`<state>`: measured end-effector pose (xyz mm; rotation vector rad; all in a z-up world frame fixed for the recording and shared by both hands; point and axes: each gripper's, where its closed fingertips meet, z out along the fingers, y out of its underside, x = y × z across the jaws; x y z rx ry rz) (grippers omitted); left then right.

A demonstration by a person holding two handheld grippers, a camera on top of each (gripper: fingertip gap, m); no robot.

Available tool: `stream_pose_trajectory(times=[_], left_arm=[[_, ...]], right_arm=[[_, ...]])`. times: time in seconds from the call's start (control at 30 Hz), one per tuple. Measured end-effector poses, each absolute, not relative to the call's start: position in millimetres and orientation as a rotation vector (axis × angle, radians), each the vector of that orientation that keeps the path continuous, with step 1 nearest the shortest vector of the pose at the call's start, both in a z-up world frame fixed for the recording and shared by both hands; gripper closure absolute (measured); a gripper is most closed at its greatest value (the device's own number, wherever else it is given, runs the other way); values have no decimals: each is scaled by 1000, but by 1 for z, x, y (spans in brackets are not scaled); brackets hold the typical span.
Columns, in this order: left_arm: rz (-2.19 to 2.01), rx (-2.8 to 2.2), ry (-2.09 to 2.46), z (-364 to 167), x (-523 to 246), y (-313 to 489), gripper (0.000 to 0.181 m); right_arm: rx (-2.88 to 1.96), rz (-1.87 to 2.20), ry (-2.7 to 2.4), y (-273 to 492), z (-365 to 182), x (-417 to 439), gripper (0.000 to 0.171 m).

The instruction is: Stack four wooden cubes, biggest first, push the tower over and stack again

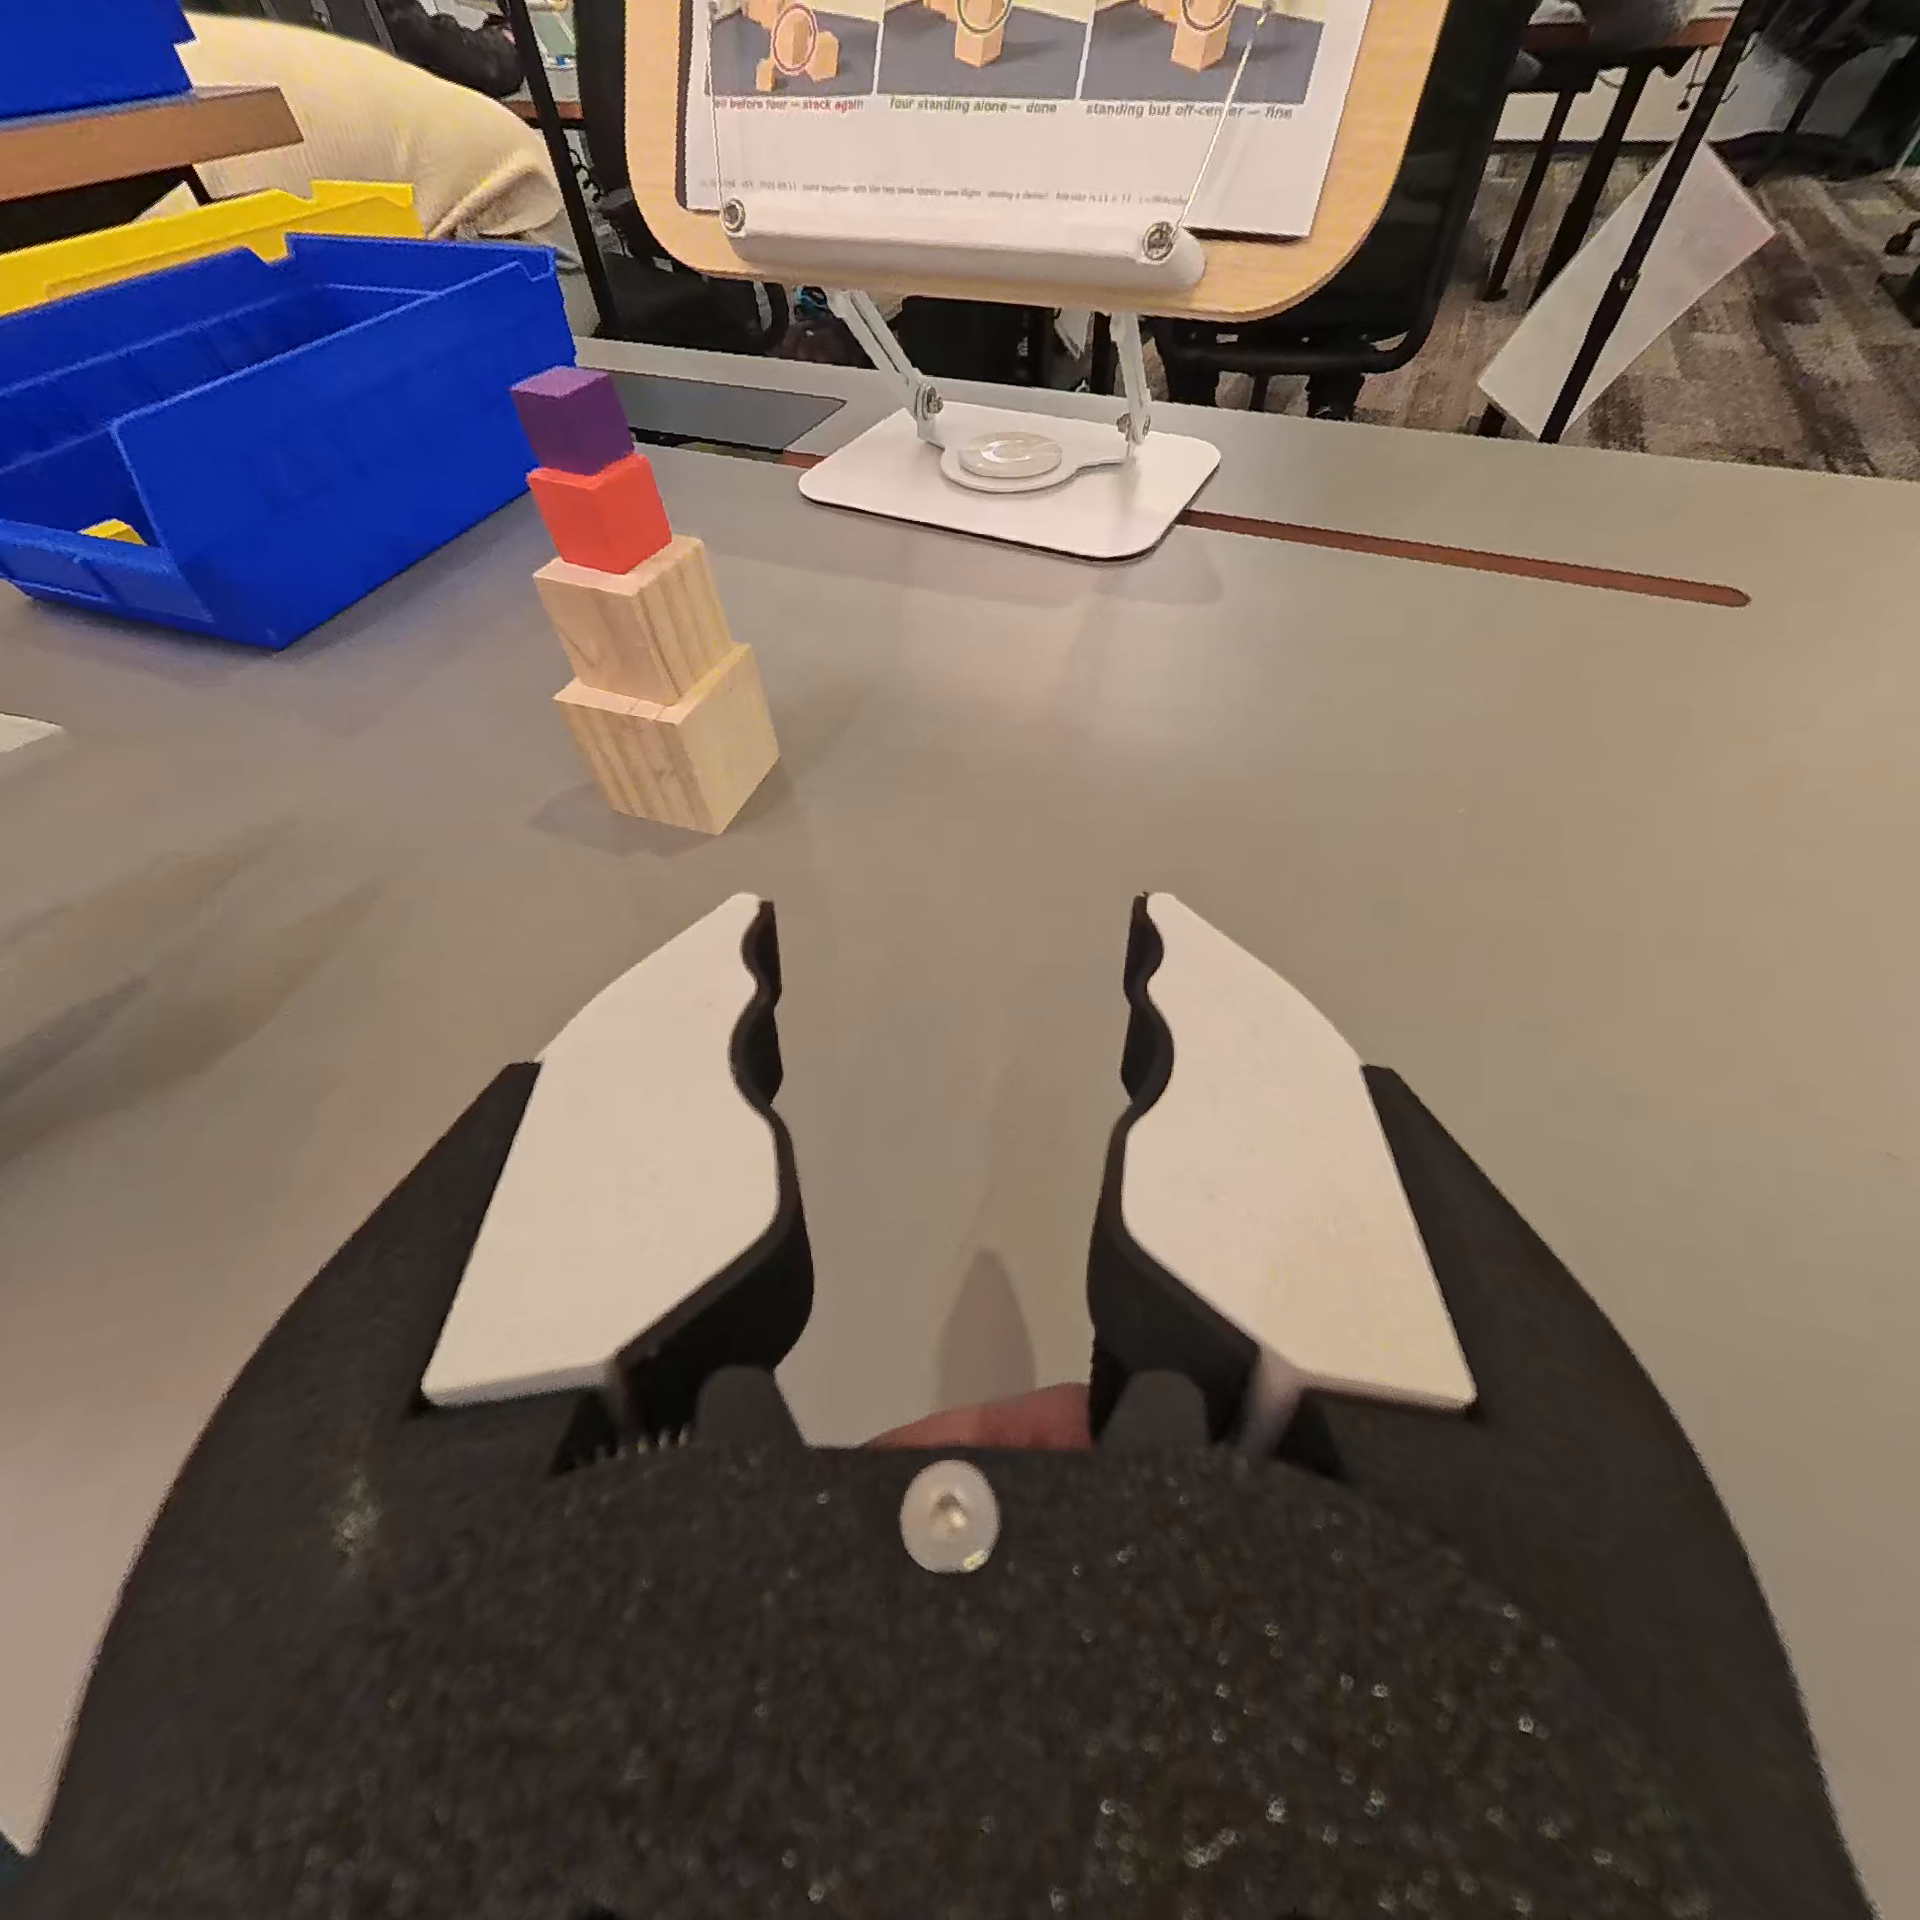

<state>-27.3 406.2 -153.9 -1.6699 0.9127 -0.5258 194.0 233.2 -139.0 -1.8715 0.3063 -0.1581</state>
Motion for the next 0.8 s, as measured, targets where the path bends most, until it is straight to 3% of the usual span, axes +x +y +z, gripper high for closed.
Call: stream_pose_trajectory(times=[0.13,0.2,0.6,0.8], left_arm=[[-528,-1672,949,-157,-22,402,130],[-570,-1655,1117,-165,-14,388,181],[-547,-1702,1662,-191,-22,386,181],[-223,-1654,1967,-207,-34,440,181]], right_arm=[[-1873,-144,313,231,-140,195,107],[-1882,-142,310,230,-142,195,108],[-1903,-67,256,231,-145,184,112],[-1915,-31,235,241,-151,186,112]])
